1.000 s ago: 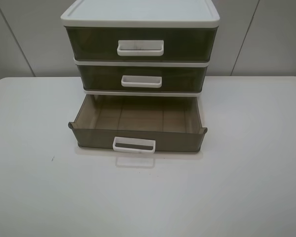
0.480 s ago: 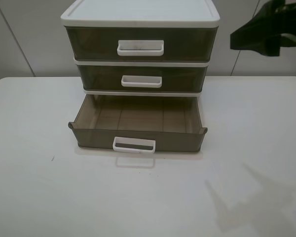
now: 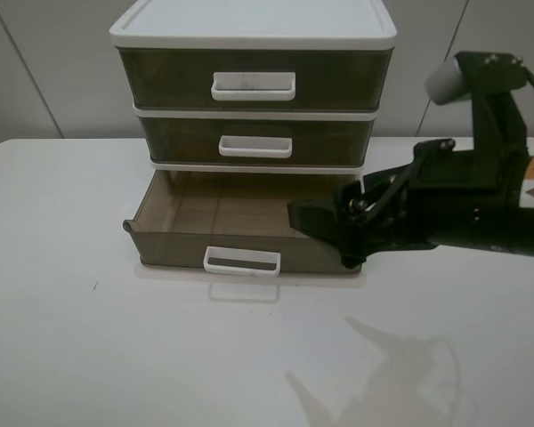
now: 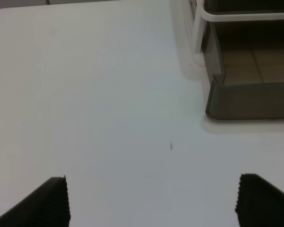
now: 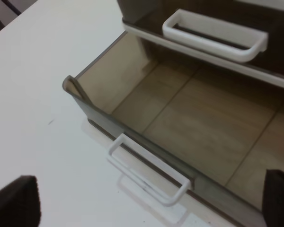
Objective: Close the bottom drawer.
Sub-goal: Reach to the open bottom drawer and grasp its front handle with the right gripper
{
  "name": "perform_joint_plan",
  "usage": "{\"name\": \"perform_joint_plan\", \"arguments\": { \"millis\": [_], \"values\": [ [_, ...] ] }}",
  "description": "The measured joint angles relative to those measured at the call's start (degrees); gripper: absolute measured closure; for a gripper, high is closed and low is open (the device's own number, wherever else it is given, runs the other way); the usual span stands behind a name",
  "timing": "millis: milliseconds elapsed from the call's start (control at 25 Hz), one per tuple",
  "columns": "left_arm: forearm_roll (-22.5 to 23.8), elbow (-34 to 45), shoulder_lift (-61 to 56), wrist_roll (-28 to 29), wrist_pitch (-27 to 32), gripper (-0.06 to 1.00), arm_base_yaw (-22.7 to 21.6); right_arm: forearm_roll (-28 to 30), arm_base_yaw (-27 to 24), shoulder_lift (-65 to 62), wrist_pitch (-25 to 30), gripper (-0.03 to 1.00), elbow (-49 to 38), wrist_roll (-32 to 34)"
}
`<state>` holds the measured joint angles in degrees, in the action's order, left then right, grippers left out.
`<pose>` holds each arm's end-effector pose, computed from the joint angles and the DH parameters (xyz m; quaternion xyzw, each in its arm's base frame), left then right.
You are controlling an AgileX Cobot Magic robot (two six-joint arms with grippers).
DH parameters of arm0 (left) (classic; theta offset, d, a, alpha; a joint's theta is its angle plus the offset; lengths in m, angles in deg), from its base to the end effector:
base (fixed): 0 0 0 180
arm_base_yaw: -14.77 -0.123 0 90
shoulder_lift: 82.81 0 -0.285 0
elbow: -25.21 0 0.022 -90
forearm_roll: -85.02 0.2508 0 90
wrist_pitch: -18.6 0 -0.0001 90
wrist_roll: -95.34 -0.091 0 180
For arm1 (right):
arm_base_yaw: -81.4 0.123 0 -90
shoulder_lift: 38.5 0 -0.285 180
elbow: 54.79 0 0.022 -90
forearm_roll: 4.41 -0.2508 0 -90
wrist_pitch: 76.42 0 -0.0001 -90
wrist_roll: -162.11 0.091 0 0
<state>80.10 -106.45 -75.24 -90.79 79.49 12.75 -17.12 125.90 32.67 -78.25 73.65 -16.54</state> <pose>-0.0059 -0.0070 0.2785 0.0324 0.8503 -0.0056 0.5252 0.1494 0.1460 0.2288 -0.2268 0.8400 0.2383 0.4314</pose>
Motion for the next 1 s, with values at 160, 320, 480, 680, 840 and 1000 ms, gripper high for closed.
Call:
{"name": "perform_joint_plan", "arguments": {
  "millis": [160,320,480,680,840,1000],
  "values": [
    [0.0,0.0,0.0,0.0,0.0,0.23,0.0,-0.9,0.7,5.3,-7.0,0.15,-3.2,0.0],
    [0.0,0.0,0.0,0.0,0.0,0.23,0.0,-1.1,0.7,11.1,-10.7,0.18,-3.3,-0.5],
    [0.0,0.0,0.0,0.0,0.0,0.23,0.0,-1.1,0.7,18.0,-16.2,0.50,-3.3,-3.1],
    [0.0,0.0,0.0,0.0,0.0,0.23,0.0,-0.9,0.7,24.8,-26.6,0.90,-3.2,-3.6],
    [0.0,0.0,0.0,0.0,0.0,0.23,0.0,4.4,1.1,28.8,-33.2,0.94,-3.2,0.2],
    [0.0,0.0,0.0,0.0,0.0,0.23,0.0,9.1,3.2,33.0,-42.5,0.95,-3.1,4.4]
  ]
}}
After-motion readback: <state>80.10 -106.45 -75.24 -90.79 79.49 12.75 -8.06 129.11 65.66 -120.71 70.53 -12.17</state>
